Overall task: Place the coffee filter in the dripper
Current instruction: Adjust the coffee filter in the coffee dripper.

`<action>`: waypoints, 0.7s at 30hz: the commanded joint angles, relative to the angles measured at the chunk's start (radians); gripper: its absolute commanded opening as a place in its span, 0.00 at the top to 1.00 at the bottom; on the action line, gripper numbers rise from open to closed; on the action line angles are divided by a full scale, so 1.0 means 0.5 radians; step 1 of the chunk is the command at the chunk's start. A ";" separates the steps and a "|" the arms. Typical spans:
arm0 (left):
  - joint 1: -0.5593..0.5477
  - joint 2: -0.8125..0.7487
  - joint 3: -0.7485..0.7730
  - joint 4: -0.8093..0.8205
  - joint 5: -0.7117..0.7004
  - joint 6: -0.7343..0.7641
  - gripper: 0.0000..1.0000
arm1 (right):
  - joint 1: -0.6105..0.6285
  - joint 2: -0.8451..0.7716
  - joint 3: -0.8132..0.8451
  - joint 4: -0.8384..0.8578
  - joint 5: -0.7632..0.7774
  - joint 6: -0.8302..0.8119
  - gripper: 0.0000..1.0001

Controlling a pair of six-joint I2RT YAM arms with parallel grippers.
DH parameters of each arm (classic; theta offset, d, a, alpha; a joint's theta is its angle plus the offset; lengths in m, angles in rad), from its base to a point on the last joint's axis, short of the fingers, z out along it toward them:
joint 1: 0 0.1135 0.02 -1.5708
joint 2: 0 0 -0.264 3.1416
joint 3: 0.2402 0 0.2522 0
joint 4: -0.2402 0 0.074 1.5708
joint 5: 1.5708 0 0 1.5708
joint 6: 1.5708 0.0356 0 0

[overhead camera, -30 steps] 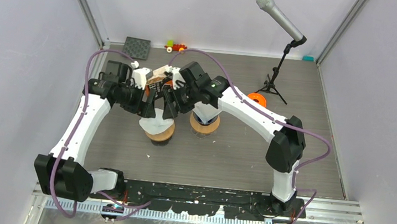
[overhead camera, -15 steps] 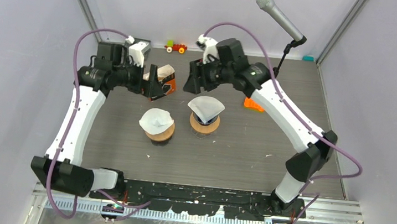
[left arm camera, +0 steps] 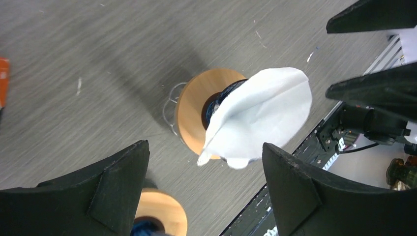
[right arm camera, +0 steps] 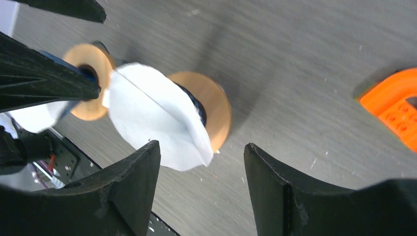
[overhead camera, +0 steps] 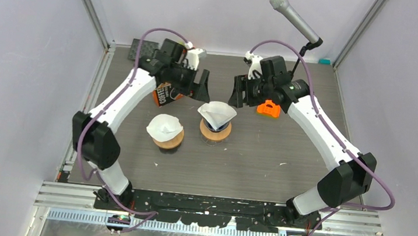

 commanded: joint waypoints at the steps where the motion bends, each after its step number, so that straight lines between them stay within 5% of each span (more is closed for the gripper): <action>1: -0.131 0.114 0.117 0.097 -0.070 -0.072 0.13 | -0.025 -0.117 -0.130 0.105 -0.025 -0.038 0.32; 21: -0.175 0.165 -0.124 0.041 -0.109 0.027 0.23 | -0.024 0.093 -0.243 0.166 -0.144 -0.004 0.34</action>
